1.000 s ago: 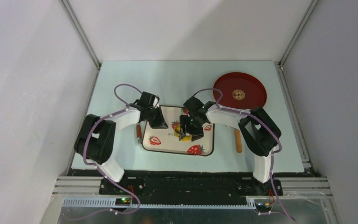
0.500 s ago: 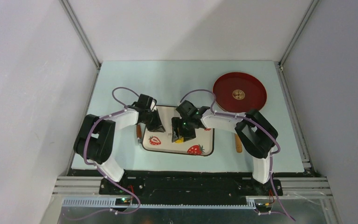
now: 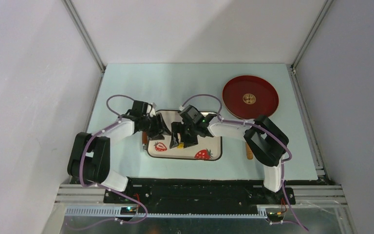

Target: Roll out the dumpling wrappers from the dough

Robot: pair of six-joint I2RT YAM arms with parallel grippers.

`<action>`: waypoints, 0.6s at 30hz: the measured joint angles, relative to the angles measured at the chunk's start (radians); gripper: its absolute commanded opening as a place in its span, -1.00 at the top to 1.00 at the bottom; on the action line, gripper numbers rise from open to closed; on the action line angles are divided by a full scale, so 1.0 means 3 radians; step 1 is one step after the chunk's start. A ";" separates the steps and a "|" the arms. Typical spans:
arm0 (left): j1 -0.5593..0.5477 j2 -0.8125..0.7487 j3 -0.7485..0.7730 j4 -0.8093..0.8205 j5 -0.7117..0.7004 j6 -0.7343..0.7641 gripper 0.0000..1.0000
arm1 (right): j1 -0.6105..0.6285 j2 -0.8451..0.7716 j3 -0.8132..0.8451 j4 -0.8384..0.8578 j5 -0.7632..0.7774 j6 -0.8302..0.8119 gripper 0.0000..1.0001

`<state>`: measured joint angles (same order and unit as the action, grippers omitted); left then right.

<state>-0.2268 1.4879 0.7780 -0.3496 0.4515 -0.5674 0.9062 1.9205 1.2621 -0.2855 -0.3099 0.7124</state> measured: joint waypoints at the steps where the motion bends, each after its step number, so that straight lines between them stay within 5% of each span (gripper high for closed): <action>1: 0.0001 0.0000 -0.0029 0.0001 0.0056 0.0003 -0.12 | 0.0006 0.0000 0.0000 0.0029 -0.0009 0.0008 -0.60; 18: -0.0066 0.0399 -0.0207 0.0036 0.0762 0.0000 -0.04 | 0.0015 -0.0005 -0.0118 0.0146 -0.0098 0.0019 -0.68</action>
<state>-0.2466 1.6077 0.7158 -0.3389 0.6800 -0.5674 0.9108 1.9190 1.2266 -0.2417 -0.3393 0.7181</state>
